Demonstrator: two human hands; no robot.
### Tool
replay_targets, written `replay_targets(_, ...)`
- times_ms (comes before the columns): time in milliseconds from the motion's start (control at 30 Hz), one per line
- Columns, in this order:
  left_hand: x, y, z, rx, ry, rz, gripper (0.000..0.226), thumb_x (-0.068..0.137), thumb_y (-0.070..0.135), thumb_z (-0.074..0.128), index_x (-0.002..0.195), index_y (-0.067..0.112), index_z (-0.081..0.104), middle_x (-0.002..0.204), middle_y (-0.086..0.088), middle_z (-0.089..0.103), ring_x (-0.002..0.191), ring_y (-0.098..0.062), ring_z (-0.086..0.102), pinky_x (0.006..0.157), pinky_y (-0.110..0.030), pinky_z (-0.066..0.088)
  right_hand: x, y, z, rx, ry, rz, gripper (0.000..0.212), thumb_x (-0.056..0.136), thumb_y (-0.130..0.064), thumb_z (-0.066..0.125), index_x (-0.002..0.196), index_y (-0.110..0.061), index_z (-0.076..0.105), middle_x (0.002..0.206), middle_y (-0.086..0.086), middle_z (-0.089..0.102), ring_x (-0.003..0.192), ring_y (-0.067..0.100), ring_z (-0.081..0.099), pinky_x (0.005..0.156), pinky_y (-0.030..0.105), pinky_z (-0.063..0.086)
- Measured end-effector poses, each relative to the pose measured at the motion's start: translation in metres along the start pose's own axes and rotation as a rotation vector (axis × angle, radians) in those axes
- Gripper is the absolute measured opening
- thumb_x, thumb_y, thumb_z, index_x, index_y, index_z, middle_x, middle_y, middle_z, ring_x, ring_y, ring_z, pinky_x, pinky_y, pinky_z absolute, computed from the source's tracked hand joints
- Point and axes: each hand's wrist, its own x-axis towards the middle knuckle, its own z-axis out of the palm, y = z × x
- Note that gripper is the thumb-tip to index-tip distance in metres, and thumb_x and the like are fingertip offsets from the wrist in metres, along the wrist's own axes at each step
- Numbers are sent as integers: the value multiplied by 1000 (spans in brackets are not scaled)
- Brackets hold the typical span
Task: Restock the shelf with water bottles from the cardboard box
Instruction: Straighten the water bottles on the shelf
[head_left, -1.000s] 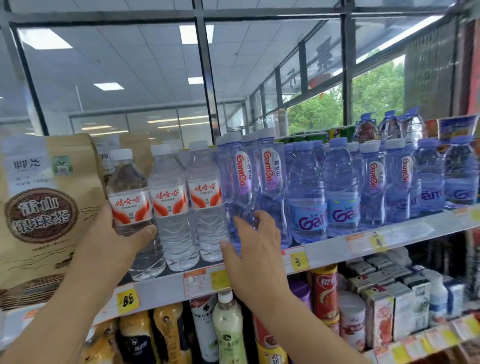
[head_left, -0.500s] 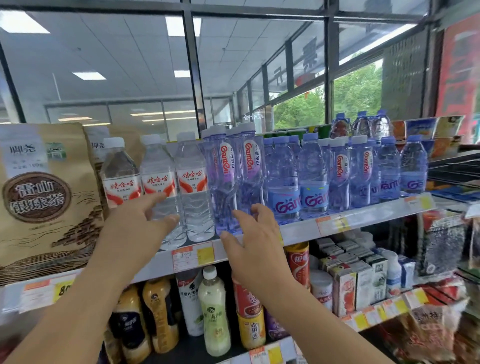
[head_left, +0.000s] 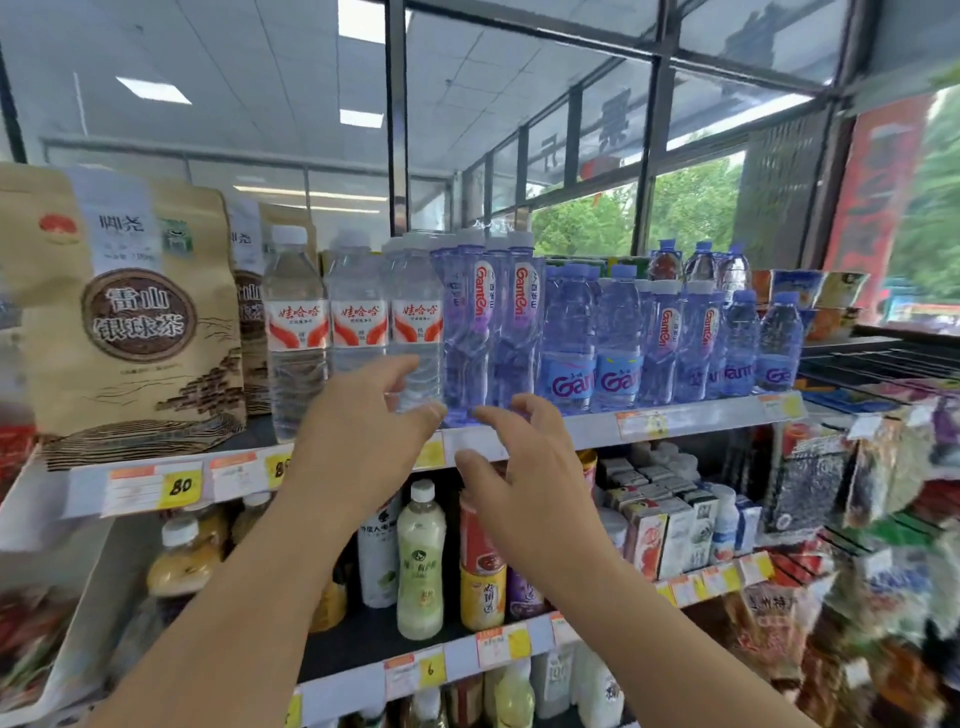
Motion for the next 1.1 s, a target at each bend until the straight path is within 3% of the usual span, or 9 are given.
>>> replay_targets(233, -16, 28, 24, -143, -68, 15, 55, 89, 30, 67, 141, 29, 49, 124, 10, 62, 115, -9, 57, 99, -32, 44, -16, 13, -40, -122, 55, 21, 47, 95, -39, 58, 140, -27, 51, 150, -5, 31, 132, 22, 43, 108, 35, 38)
replay_targets(400, -22, 57, 50, -203, -107, 31, 54, 88, 30, 69, 139, 30, 51, 124, 11, 62, 117, -9, 58, 101, -34, 45, -24, 28, -73, -138, 89, 55, 47, 95, -40, 58, 140, -27, 51, 149, -9, 29, 133, 11, 37, 104, 28, 37)
replay_targets(567, -25, 87, 76, -179, -136, 64, 53, 88, 33, 68, 138, 32, 52, 123, 12, 63, 116, -9, 58, 96, -29, 44, -29, 44, -102, -110, 112, 77, 46, 94, -42, 57, 138, -29, 52, 148, -10, 30, 120, 20, 53, 97, 30, 43)
replay_targets(667, -28, 105, 89, -165, -135, 77, 52, 88, 33, 68, 137, 32, 52, 123, 11, 63, 115, -8, 58, 96, -28, 44, -33, 55, -121, -94, 123, 46, 44, 95, -40, 57, 137, -28, 53, 145, -10, 33, 121, 12, 50, 94, 27, 43)
replay_targets(767, -33, 122, 103, -148, -116, 77, 51, 88, 33, 68, 137, 32, 53, 123, 11, 63, 114, -8, 59, 99, -33, 46, -36, 67, -142, -81, 126, 31, 43, 95, -41, 57, 137, -29, 54, 144, -12, 35, 103, 0, 54, 89, 24, 44)
replay_targets(900, -38, 148, 127, -109, -122, 101, 50, 89, 34, 66, 138, 32, 52, 123, 11, 62, 113, -8, 59, 93, -27, 42, -41, 88, -174, -48, 151, 37, 44, 96, -41, 58, 137, -26, 55, 145, -11, 36, 117, 10, 52, 95, 32, 47)
replay_targets(1100, -47, 178, 160, -97, -133, 117, 50, 90, 35, 65, 138, 31, 52, 125, 10, 63, 111, -7, 59, 91, -27, 42, -51, 123, -221, -61, 195, 62, 43, 95, -42, 59, 135, -27, 57, 140, -11, 42, 96, 4, 53, 91, 34, 51)
